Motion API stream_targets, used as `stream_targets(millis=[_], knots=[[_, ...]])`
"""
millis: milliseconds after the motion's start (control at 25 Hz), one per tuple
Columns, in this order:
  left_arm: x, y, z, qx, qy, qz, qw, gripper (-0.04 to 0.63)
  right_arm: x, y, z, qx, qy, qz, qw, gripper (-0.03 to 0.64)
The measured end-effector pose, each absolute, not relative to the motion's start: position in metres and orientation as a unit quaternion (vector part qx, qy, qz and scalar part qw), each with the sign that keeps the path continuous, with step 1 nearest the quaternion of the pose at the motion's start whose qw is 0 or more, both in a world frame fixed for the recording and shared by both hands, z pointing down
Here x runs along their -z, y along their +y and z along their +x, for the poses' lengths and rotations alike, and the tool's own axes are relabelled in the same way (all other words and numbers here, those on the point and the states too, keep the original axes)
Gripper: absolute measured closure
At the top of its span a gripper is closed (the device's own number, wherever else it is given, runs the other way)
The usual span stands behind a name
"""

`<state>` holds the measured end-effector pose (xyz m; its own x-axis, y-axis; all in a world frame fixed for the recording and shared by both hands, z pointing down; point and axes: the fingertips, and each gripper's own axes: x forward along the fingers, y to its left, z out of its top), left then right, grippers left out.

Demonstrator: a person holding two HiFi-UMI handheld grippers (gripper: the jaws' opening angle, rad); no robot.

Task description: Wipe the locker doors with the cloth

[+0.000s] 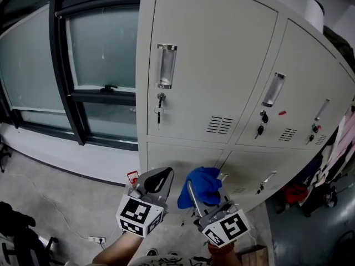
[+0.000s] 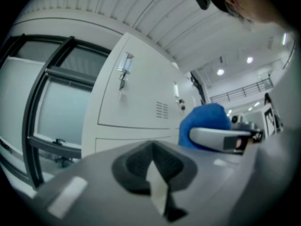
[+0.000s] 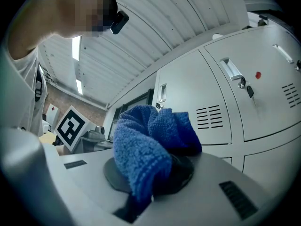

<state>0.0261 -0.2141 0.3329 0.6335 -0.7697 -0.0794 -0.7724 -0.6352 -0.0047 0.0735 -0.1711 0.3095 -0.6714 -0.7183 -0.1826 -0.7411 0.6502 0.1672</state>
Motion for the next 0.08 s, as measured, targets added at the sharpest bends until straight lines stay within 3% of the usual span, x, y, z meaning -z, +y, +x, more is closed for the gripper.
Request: stream_targets(millis=[80], knots=[[-0.3317,-0.2151,0.0253,-0.034,0.430,-0.902,0.023,0.592,-0.3075,-0.1711,0.0724,-0.118,0.907,-0.402,0.051,0.584]])
